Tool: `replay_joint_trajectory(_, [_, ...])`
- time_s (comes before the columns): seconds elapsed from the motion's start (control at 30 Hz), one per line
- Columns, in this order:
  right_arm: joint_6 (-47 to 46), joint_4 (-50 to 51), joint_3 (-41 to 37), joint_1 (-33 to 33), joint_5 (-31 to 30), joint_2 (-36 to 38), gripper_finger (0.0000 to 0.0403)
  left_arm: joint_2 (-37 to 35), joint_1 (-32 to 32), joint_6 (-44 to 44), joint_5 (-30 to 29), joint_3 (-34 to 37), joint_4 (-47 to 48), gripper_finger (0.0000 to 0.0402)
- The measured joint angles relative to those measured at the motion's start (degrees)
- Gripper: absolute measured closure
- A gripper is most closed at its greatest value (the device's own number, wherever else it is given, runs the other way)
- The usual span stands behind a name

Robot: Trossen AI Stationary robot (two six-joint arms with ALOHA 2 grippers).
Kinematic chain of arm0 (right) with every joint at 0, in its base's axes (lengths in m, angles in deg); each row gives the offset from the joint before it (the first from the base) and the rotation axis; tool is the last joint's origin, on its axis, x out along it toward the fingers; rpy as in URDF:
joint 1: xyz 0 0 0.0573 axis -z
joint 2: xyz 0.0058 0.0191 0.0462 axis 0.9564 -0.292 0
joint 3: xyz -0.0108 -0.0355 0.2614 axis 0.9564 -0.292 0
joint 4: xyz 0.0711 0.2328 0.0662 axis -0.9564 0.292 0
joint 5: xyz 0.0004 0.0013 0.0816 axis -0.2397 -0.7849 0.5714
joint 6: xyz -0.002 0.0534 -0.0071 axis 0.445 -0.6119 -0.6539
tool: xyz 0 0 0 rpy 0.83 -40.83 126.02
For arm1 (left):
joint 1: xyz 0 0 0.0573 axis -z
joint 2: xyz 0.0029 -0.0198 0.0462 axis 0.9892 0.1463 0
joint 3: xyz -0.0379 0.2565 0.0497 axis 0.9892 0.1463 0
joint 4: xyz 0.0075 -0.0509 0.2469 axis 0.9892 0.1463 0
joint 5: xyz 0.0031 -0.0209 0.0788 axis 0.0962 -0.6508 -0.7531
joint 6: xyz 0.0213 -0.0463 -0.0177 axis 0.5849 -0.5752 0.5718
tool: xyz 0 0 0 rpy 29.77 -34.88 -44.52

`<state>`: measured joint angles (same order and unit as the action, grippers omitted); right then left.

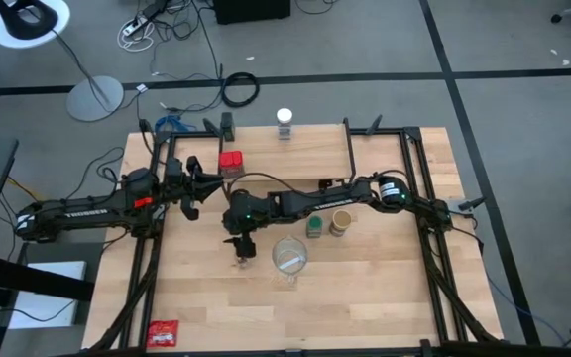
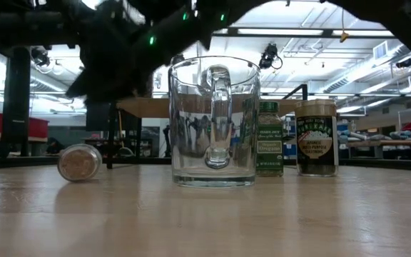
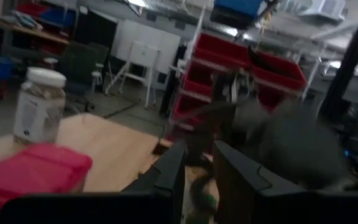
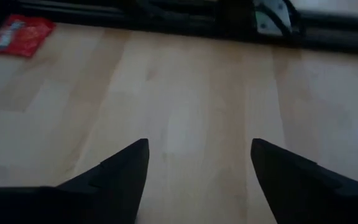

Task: Shelf spices
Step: Remove the transparent seasoning bottle from the shelf

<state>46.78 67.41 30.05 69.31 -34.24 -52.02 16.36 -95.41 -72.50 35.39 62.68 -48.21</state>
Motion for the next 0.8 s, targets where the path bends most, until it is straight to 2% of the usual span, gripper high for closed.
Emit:
replay_joint_trajectory(0.17, [5.34, 3.64, 0.04, -1.89, -4.97, 6.24, 0.0135, 1.79, 1.11, 2.56, 1.45, 0.01, 2.89, 0.0313])
replay_joint_trajectory(0.3, [9.74, 8.55, 0.10, -2.81, -14.69, 13.73, 0.0135, 3.50, 3.27, 6.01, 1.45, 0.02, 1.62, 0.0298])
replay_joint_trajectory(0.47, [13.02, 18.43, 0.11, -3.16, -26.76, 23.20, 0.0137, 4.92, 6.87, 8.91, 1.45, -0.37, 2.28, 0.0254])
replay_joint_trajectory(0.63, [12.80, 24.65, 0.12, -3.19, -32.33, 32.30, 0.0142, 8.66, 10.31, 14.27, 0.05, -6.89, 11.54, 0.0197])
replay_joint_trajectory(0.8, [12.65, 25.54, -2.56, -3.19, -33.92, 39.72, 0.0149, 18.37, 15.30, 19.31, -0.47, -17.08, 31.48, 0.0158])
